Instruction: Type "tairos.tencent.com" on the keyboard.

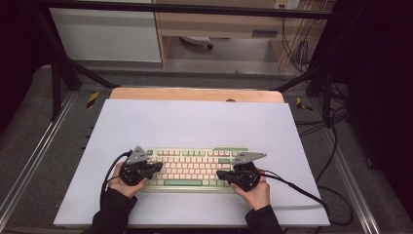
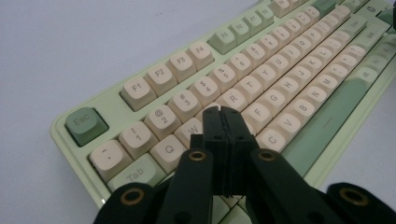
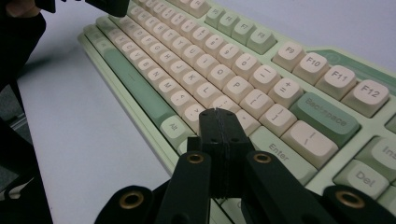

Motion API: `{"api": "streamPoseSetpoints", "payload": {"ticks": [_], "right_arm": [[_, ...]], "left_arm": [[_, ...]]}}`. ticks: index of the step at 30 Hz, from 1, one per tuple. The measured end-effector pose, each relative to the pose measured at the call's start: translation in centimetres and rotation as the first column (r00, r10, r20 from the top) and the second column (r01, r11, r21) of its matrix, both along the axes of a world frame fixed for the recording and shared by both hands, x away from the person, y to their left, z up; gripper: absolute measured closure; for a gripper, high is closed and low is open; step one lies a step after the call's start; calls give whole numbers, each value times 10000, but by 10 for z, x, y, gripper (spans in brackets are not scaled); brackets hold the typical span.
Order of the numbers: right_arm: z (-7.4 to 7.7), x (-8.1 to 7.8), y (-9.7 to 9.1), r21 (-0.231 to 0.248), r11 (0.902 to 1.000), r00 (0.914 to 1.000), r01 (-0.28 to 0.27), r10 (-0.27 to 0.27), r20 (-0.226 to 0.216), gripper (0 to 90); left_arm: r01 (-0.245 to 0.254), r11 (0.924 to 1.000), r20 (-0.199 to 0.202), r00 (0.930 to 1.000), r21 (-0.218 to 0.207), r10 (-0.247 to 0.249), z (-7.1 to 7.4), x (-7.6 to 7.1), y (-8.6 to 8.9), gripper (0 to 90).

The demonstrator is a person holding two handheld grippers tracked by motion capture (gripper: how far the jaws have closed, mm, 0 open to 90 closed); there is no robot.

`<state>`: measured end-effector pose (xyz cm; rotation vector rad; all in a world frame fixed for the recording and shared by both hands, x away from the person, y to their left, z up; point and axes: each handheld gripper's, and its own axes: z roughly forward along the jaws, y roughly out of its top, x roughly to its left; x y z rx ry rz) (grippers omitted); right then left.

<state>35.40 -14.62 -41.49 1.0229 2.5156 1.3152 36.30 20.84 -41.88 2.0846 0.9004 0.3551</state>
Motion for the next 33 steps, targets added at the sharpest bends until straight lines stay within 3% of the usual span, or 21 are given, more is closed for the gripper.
{"api": "streamPoseSetpoints", "payload": {"ticks": [10,33], "right_arm": [[0,1,11,-58,9998,9998,-208,208,-38,900],[2,5,44,-159,9979,9980,-633,632,-56,900]], "left_arm": [[-59,9999,1,10000,-83,59,0,-4,8,892],[-67,9998,-78,9999,-198,65,-2,-4,10,892]]}}
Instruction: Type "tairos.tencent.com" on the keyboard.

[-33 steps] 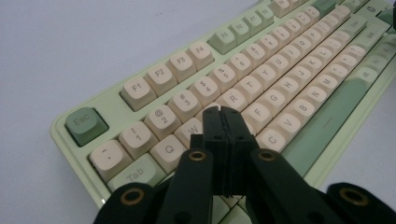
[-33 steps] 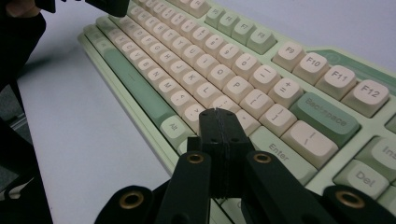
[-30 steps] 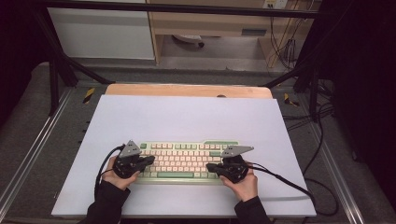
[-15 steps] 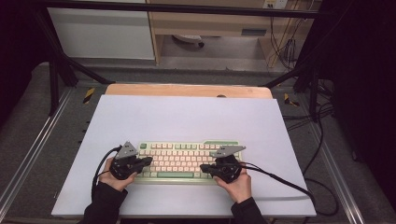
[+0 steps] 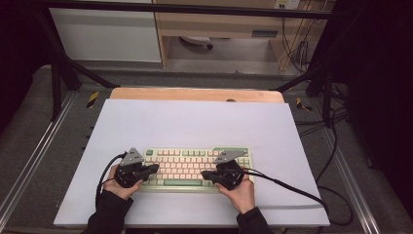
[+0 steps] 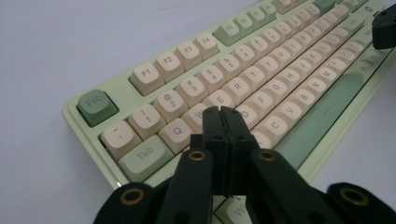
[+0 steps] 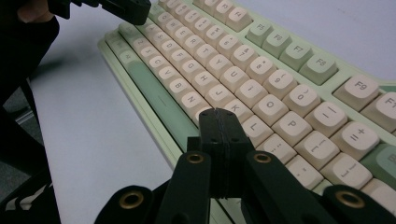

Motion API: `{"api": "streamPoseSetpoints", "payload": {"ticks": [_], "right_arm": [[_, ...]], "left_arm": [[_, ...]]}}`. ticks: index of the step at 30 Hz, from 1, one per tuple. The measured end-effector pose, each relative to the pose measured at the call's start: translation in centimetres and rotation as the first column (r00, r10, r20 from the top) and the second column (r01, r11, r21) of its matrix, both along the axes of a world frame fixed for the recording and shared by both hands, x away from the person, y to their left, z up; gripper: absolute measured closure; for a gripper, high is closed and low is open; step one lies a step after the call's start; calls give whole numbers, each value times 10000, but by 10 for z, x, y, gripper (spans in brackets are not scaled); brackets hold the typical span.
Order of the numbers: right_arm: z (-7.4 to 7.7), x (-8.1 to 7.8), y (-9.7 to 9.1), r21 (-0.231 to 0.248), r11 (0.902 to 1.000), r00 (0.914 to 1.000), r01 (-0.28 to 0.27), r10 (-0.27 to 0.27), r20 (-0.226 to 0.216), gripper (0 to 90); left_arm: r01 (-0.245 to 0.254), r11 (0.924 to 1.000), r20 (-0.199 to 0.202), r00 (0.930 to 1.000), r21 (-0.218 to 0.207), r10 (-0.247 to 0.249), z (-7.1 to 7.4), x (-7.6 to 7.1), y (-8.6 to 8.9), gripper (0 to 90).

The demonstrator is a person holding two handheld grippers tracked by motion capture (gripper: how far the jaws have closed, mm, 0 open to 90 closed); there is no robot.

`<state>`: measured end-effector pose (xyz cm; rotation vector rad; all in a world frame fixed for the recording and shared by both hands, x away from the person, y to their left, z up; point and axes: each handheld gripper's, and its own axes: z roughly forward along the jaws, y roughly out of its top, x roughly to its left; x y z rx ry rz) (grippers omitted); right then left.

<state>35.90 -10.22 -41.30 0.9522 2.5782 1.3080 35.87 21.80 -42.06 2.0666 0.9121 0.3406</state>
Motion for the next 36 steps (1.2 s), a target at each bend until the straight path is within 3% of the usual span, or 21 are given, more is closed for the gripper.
{"api": "streamPoseSetpoints", "payload": {"ticks": [11,25,36], "right_arm": [[0,3,17,127,9999,9999,-104,104,-30,900],[-11,10,38,187,9995,9994,-268,271,-206,900],[-19,13,42,97,9995,9991,-309,312,-298,900]], "left_arm": [[-15,10000,16,10000,-3,15,0,0,0,892],[-13,10000,20,10000,-3,13,0,0,0,892],[-14,10000,32,10000,-3,14,1,0,0,892]]}}
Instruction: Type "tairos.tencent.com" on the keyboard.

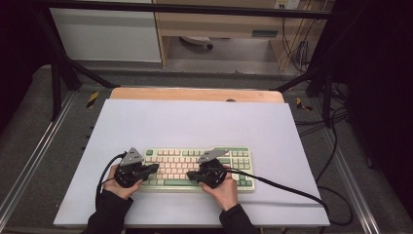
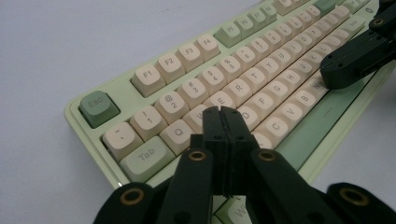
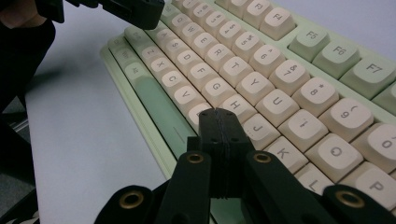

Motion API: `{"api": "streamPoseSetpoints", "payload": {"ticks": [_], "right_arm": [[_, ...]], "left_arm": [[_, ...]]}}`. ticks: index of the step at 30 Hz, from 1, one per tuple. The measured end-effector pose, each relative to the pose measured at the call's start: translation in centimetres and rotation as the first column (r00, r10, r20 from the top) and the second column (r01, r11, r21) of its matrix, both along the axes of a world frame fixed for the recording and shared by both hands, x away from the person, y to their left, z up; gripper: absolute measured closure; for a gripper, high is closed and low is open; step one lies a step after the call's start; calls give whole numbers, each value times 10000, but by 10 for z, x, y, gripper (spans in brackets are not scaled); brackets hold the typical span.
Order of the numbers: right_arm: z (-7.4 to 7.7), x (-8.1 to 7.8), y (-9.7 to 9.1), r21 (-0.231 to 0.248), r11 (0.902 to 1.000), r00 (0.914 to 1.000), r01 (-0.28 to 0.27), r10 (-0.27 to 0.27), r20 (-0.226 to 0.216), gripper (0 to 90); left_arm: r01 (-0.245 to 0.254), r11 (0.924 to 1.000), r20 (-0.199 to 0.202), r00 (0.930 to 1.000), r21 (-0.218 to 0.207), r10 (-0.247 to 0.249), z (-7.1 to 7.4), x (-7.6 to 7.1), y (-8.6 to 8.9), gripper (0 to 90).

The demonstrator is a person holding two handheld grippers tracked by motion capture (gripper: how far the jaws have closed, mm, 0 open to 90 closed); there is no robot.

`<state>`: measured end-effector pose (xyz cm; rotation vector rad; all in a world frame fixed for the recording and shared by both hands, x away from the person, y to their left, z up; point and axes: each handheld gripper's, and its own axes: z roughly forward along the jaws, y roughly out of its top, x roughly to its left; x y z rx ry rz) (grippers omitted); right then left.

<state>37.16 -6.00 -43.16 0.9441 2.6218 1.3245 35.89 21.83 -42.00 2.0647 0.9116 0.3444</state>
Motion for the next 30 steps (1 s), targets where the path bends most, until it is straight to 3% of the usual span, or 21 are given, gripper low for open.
{"api": "streamPoseSetpoints", "payload": {"ticks": [12,30], "right_arm": [[-2,0,3,-130,9999,10000,-54,54,24,900],[16,-3,-15,-337,9994,9997,12,-4,248,900]], "left_arm": [[3,10000,7,10000,-2,-3,0,0,0,892],[26,10000,9,10000,-3,-26,0,0,-1,892]]}}
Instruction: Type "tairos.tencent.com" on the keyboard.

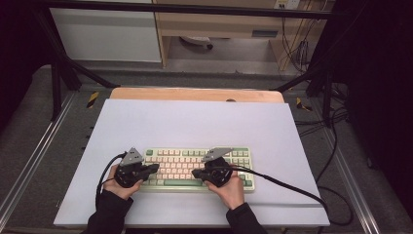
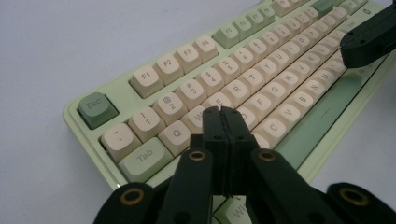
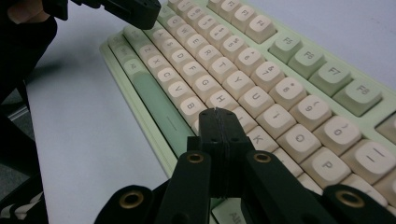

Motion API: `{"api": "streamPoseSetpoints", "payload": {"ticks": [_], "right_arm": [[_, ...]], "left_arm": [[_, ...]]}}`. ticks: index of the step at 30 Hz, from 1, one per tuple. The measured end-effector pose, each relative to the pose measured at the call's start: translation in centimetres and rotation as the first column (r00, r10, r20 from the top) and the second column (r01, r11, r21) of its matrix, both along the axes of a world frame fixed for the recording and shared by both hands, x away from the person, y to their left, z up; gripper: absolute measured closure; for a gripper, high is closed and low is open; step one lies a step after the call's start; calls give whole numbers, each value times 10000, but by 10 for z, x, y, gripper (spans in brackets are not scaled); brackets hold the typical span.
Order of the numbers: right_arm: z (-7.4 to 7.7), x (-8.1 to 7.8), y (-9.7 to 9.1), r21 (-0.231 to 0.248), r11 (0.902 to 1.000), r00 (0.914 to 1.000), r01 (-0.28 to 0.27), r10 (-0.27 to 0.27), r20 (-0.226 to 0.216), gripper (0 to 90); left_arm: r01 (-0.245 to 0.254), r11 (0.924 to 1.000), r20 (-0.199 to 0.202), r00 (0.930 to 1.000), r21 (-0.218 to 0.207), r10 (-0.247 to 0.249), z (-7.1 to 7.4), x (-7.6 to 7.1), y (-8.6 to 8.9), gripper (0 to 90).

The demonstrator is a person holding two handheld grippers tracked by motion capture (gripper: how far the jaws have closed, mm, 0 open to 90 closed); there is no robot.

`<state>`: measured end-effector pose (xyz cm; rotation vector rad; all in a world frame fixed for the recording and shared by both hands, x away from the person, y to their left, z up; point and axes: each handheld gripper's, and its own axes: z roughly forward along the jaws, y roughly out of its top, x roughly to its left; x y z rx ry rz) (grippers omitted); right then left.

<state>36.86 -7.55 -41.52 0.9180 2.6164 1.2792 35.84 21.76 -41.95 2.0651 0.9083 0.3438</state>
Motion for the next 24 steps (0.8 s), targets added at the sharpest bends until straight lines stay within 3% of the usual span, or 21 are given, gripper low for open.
{"api": "streamPoseSetpoints", "payload": {"ticks": [24], "right_arm": [[2,-5,-55,221,9977,9978,635,-639,181,900]], "left_arm": [[134,9999,79,9999,10,-134,3,-2,-11,895]]}}
